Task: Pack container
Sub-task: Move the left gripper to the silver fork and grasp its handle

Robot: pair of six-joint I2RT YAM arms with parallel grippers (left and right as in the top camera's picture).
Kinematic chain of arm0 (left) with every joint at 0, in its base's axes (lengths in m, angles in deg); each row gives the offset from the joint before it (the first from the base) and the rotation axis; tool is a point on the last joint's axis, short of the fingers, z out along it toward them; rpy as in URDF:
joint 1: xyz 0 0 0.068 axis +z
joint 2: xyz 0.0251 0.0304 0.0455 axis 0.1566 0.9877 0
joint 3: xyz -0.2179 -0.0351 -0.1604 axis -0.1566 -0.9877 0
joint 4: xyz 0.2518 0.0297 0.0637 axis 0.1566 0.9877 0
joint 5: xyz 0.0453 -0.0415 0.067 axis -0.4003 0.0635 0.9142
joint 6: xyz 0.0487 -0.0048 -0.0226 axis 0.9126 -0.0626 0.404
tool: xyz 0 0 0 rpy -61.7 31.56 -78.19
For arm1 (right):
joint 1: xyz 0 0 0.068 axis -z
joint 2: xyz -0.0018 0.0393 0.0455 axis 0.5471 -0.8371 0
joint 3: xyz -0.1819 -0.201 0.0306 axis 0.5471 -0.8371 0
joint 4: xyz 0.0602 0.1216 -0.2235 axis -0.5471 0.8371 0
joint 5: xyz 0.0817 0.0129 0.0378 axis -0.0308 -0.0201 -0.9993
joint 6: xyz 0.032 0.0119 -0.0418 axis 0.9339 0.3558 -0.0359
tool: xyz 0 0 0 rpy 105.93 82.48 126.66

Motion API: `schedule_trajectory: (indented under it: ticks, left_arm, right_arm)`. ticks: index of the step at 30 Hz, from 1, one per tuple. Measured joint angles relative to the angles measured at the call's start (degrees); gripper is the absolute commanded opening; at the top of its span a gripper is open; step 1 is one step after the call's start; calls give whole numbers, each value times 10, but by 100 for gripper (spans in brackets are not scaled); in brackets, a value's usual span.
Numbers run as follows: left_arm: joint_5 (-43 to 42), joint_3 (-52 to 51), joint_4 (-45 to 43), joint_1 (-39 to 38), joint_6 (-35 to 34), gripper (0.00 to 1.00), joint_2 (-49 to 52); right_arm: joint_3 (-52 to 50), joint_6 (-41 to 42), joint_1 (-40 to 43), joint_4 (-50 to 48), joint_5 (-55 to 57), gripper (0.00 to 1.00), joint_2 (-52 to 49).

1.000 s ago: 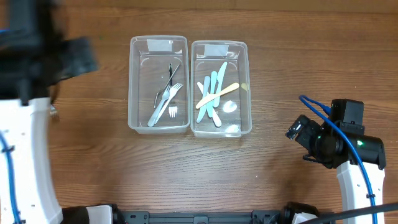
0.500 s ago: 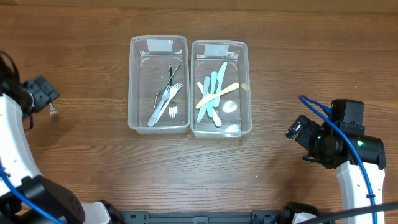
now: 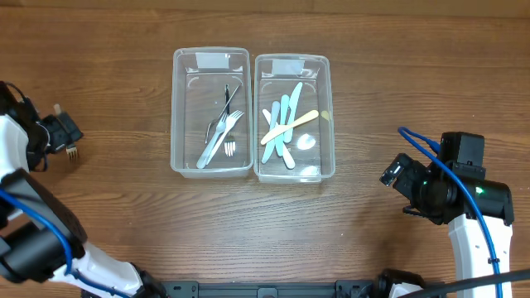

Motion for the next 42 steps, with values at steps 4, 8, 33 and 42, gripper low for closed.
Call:
schedule_trajectory:
  ticks: [4, 8, 33, 42]
  left_arm:
    - [0, 18, -15, 0, 17, 100, 45]
    - [0, 35, -50, 0, 29, 100, 68]
    - [7, 52, -89, -12, 56, 77, 133]
    - [9, 53, -80, -12, 60, 34, 133]
  right_arm:
    - [0, 0, 0, 0, 0, 100, 0]
    - [0, 0, 0, 0, 0, 100, 0]
    - [0, 0, 0, 0, 0, 100, 0]
    - [0, 0, 0, 0, 0, 100, 0]
